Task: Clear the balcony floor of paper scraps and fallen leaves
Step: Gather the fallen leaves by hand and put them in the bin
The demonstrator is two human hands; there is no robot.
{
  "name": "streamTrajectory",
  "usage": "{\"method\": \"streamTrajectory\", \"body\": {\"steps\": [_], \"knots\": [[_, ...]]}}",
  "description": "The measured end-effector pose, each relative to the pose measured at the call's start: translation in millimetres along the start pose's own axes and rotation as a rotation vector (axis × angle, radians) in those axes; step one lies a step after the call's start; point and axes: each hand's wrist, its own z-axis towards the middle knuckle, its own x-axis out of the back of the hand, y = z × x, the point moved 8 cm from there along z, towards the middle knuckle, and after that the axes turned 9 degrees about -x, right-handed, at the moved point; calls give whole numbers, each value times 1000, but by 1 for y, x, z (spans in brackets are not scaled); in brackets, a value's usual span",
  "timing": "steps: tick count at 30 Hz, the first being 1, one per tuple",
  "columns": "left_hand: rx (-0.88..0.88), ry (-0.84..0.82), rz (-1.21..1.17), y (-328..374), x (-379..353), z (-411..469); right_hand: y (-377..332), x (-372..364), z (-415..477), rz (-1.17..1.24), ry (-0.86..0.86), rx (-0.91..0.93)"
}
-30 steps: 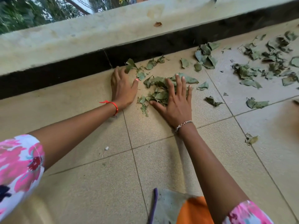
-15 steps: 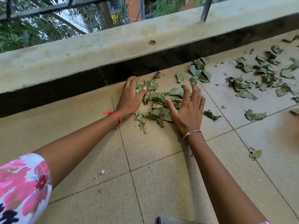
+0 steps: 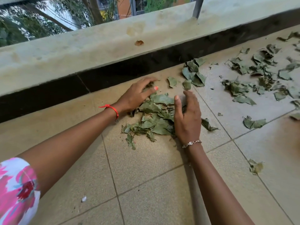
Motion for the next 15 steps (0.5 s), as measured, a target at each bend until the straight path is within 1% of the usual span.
{"method": "streamTrajectory", "body": {"steps": [2,3,5,7,9,11,13,15], "knots": [[-55,5,-184,8,-7,2,1,0,0,48,-12,-14],[-72,41,-229,10,-7,2,3,2,1,92,-1,-21],[-70,119,-244,8,-4,0,3,10,4,187,43,-31],[-58,142,-219,4,-2,0,-1,19,15,255,76,-37],[-70,108,-183,3,-5,1,-7,25,40,206,91,-59],[-91,82,-144,3,-8,2,-8,26,75,76,70,-94],[-93,82,-124,1,-9,2,-4,19,113,-33,-7,-112],[-104,86,-111,1,-9,2,2,6,141,-96,-122,-105]]}}
